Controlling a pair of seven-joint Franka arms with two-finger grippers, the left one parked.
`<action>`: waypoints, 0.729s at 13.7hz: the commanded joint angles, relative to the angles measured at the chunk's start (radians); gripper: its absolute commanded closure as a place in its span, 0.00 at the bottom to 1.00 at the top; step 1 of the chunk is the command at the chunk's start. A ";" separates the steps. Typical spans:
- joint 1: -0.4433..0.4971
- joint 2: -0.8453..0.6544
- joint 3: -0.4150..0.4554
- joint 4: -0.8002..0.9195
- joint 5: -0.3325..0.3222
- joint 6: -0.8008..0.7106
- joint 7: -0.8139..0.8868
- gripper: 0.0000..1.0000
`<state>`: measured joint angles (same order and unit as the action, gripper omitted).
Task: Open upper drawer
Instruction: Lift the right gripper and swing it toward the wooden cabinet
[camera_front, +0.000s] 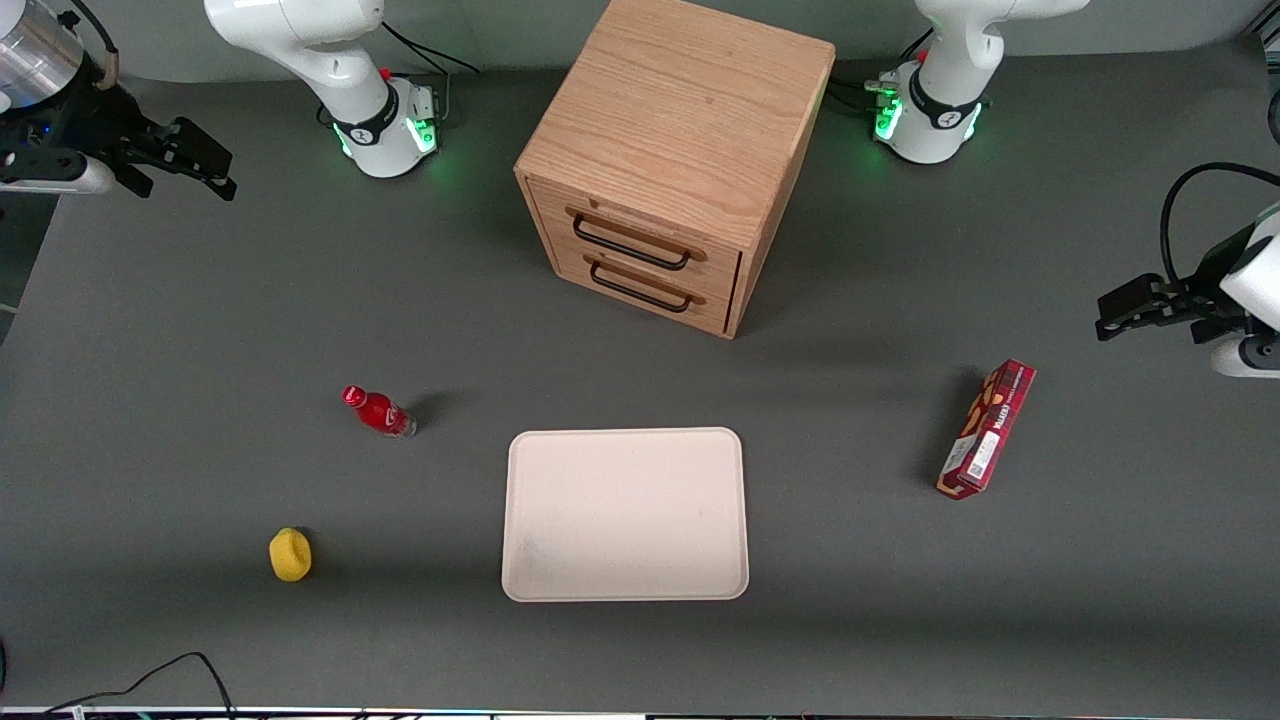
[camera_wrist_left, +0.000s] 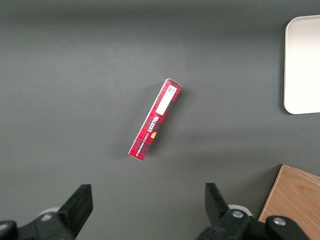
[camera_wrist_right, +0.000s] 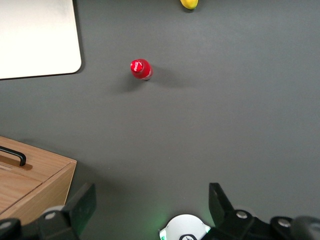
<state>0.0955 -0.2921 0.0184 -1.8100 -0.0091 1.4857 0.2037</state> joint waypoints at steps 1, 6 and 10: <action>0.000 0.011 -0.006 0.023 -0.011 -0.047 0.007 0.00; 0.016 0.045 0.008 0.083 0.021 -0.064 -0.056 0.00; 0.018 0.154 0.115 0.171 0.214 -0.065 -0.208 0.00</action>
<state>0.1058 -0.2367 0.0977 -1.7346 0.1291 1.4378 0.0433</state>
